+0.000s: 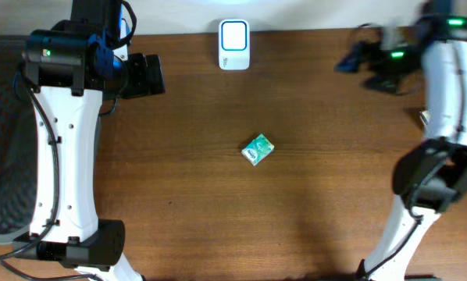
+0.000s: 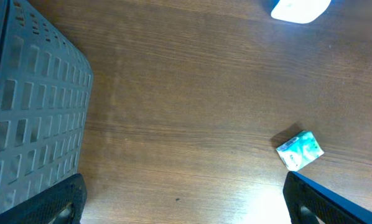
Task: Scan the item barcode
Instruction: 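Carry the orange box to the right edge and drop it, then grasp the green pack with the right gripper and lift it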
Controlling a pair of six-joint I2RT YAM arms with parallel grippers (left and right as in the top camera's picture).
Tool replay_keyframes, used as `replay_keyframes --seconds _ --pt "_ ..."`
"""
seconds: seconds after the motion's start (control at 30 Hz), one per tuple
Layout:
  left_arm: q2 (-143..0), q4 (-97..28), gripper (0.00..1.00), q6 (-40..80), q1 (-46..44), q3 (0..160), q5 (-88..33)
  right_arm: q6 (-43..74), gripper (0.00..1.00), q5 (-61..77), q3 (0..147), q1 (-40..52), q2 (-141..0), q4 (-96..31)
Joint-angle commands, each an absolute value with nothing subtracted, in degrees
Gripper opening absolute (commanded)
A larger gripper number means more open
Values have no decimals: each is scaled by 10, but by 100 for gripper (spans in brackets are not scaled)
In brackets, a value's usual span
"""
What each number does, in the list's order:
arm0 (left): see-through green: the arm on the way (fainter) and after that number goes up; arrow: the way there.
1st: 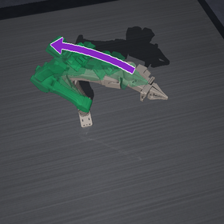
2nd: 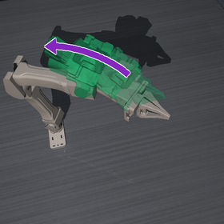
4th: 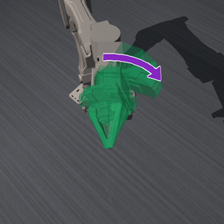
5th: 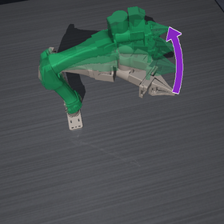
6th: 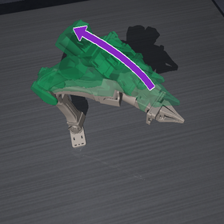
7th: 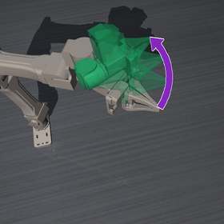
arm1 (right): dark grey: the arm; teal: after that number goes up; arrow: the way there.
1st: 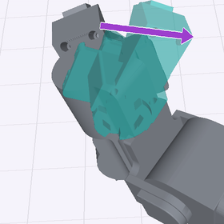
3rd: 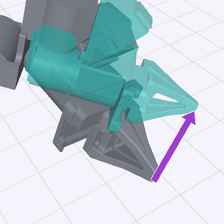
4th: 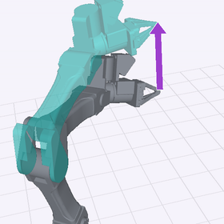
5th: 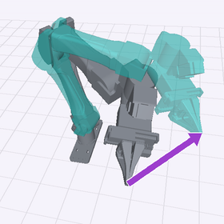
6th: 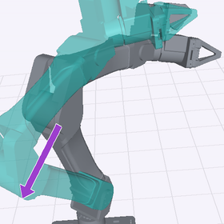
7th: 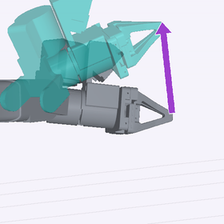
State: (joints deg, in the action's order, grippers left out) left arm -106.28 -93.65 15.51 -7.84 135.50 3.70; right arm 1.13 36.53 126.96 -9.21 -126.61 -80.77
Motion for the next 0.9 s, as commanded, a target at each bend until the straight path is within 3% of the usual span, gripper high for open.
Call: replay_keyframes --seconds 0.0,0.07,0.23,0.33,0.5,0.57,0.77,0.83,0.87 --pt "-1052 -936 99 158 -77 1356 43 96 99 361 1163 16 -1270 -790" --pt "-1052 -936 99 158 -77 1356 43 211 99 269 1114 54 -1270 -769" --pt "-1052 -936 99 158 -77 1356 44 251 99 201 997 139 -1187 -741" --pt "-1052 -936 99 158 -77 1356 43 350 99 205 786 161 -1053 -562" --pt "-1052 -936 99 158 -77 1356 43 385 100 283 651 169 -1051 -351" --pt "-1052 -936 99 158 -77 1356 43 417 82 254 630 169 -1053 -320" --pt "-1052 -936 99 158 -77 1356 43 518 68 181 629 218 -1065 -273" --pt "-1052 -936 99 158 -77 1356 43 563 57 143 629 237 -1093 -258" --pt "-1052 -936 99 158 -77 1356 43 564 57 143 629 236 -1109 -249"
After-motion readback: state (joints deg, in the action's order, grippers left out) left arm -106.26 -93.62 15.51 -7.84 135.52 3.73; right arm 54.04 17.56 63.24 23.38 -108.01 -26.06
